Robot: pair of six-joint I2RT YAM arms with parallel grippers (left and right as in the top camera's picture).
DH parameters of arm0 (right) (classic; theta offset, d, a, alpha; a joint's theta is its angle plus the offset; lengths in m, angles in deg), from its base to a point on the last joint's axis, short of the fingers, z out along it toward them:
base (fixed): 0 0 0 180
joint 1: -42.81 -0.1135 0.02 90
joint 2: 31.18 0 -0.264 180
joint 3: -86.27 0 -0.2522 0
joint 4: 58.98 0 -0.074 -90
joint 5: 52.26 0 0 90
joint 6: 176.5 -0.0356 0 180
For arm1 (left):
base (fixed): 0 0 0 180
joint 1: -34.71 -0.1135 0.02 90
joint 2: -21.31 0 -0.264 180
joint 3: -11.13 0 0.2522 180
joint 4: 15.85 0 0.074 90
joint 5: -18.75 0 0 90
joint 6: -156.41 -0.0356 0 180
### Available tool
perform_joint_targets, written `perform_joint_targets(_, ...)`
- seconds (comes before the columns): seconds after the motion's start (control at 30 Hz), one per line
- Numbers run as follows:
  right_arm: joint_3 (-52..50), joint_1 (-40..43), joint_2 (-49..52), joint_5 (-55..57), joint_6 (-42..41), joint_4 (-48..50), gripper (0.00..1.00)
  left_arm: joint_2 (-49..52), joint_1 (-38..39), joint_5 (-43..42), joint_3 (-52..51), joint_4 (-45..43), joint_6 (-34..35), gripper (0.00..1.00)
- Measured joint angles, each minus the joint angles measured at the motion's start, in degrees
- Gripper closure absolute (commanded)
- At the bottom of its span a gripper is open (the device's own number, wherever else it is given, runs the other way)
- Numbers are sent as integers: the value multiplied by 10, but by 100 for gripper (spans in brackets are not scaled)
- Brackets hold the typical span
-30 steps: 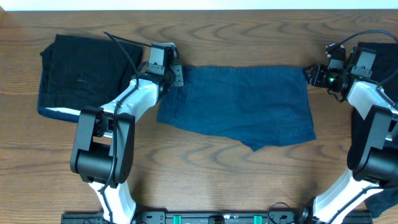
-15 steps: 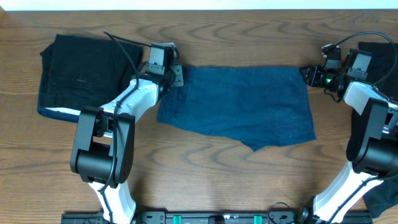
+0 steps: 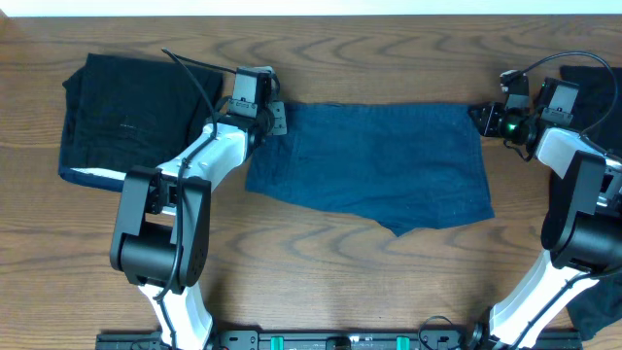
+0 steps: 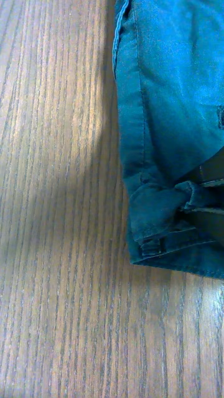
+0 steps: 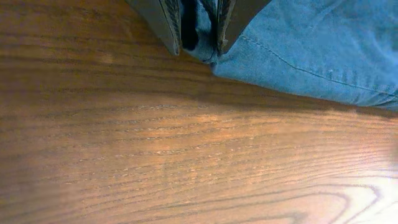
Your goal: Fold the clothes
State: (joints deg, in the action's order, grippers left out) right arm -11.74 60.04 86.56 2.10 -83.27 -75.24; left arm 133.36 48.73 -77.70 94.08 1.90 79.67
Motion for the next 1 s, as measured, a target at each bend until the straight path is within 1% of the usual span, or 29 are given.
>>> perform_joint_targets(0.03,0,0,0,-2,0,0,81,0,0,0,0,0,0,94)
perform_joint_targets(0.07,0,0,0,-5,0,0,83,0,0,0,0,0,0,93)
perform_joint_targets(0.13,0,0,0,-7,2,1,99,0,0,0,0,0,0,94)
perform_joint_targets(0.3,0,0,0,-17,0,0,99,0,0,1,0,0,0,94)
perform_joint_targets(0.53,0,0,-1,-82,-1,-10,99,-7,0,5,0,1,0,94)
perform_joint_targets(0.73,0,0,-42,-102,-13,-108,99,-73,0,5,-1,52,0,94)
perform_joint_targets(0.87,0,0,-113,-105,-17,-194,99,-127,0,6,-1,108,0,94)
perform_joint_targets(1.0,1,0,-194,-90,-19,-323,99,-163,0,8,-1,192,0,94)
